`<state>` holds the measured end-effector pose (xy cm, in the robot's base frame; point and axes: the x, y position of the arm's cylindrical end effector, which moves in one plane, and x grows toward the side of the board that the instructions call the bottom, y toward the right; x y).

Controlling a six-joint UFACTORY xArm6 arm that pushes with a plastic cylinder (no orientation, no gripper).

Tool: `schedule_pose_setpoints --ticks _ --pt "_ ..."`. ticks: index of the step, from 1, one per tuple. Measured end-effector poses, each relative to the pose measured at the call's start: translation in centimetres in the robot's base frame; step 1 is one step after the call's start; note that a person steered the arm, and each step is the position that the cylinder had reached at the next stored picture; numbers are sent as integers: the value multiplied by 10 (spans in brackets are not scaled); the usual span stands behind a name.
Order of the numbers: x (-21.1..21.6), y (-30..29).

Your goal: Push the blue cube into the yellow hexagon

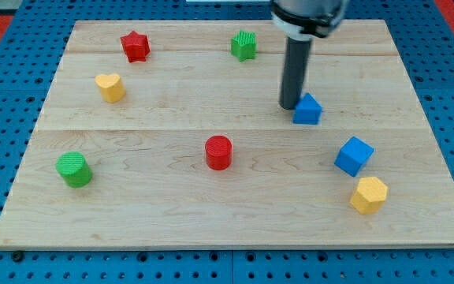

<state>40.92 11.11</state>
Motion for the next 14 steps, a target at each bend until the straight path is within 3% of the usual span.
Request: schedule_pose_setpoints --ticks 1,3,4,5,6,7,10,14 --pt "45 18" --pt "-41 -32" --pt "-64 3" --pt "-34 116" --pt "39 177" --pt "80 144" --pt "87 62" --pt "26 77"
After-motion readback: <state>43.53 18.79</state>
